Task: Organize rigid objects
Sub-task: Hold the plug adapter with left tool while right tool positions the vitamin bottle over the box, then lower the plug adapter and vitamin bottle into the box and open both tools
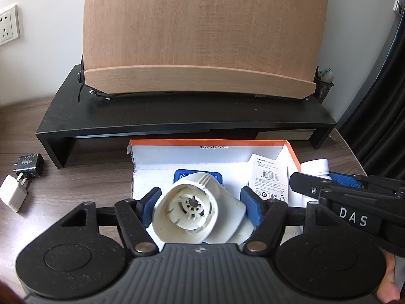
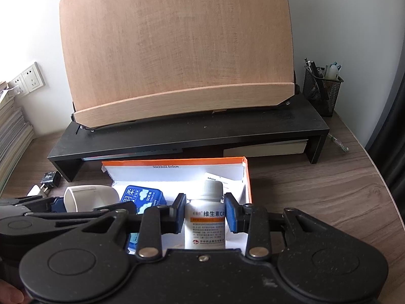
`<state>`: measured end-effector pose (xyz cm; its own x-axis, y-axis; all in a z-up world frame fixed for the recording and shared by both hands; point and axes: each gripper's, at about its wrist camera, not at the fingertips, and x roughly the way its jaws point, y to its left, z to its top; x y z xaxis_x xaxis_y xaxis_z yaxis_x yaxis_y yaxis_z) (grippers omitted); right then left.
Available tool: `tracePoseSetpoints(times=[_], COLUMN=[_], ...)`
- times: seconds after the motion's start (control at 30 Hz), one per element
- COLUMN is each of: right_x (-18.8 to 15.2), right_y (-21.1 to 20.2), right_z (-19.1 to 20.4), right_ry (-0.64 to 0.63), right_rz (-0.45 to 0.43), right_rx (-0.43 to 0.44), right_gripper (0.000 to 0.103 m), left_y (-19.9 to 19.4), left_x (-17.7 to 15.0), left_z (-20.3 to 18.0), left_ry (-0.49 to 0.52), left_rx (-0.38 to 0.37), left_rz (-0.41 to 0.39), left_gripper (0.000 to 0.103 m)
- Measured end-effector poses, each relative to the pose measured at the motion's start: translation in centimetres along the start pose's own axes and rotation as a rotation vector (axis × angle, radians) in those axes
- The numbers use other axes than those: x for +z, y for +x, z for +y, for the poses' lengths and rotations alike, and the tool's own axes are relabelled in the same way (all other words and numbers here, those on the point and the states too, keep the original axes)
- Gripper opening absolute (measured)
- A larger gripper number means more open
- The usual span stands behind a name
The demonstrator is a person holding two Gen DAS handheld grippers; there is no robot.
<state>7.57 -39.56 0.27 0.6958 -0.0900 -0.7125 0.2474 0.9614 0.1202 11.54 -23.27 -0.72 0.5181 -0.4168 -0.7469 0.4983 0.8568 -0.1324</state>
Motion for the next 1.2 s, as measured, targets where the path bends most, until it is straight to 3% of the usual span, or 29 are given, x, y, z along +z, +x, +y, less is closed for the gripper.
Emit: tracePoseSetpoints(times=[0.63,0.93,1.2], right_x=[0.2,0.3,0.3], right_y=[0.5,-0.7,-2.0], right_z=[-0.1,-0.6,-1.1], right_ry=[0.002,0.005,0.023], right_rz=[0.010,-0.044,-0.079], right_rx=[0.001,-0.019,-0.047], right_gripper=[0.041,0.042,0.044], left_y=[0.4,0.8,1.0], left_x=[0.2,0.2,0.4], left_z=[0.1,0.0,-1.3], left_ry=[0.005,0.002,0.014], left_rx=[-0.002,-0.003,-0.080], left_rz=[0.004,0.010,-0.003], left_gripper=[0.069,0.069,0.067])
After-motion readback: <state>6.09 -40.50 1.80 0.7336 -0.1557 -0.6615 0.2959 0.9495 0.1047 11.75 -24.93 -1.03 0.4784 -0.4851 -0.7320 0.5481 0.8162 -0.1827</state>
